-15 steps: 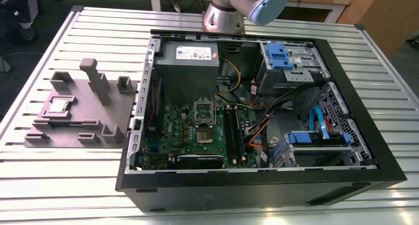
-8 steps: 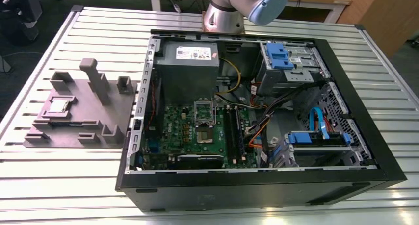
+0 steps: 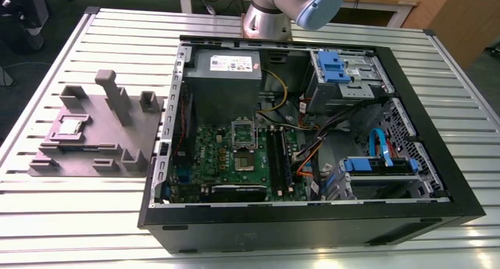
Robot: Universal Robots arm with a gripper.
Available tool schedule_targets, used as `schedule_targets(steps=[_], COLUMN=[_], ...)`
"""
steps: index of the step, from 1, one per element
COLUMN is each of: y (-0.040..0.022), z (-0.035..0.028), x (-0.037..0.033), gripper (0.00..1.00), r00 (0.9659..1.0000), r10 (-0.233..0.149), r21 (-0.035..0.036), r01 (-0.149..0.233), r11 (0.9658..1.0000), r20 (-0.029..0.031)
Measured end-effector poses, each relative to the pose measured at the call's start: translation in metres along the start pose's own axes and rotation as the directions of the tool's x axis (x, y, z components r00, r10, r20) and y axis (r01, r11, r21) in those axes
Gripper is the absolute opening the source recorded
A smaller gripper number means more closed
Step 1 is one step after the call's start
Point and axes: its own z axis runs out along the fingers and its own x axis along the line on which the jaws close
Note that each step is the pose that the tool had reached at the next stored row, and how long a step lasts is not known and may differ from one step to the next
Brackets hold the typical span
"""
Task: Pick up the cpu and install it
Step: 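Pick up the cpu and move it towards the insertion slot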
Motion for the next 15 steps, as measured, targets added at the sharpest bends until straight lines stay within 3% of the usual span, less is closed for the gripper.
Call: schedule_targets(steps=[5, 15], y=[-0.0011, -0.0013], z=[0.0037, 0.0049], x=[0.0011, 0.0012], gripper=[0.65, 0.65], r00=[0.9998, 0.9998], r10=[-0.016, -0.018], r21=[0.0014, 0.004], r01=[0.016, 0.017], r11=[0.9999, 0.9998], r20=[0.0089, 0.0087])
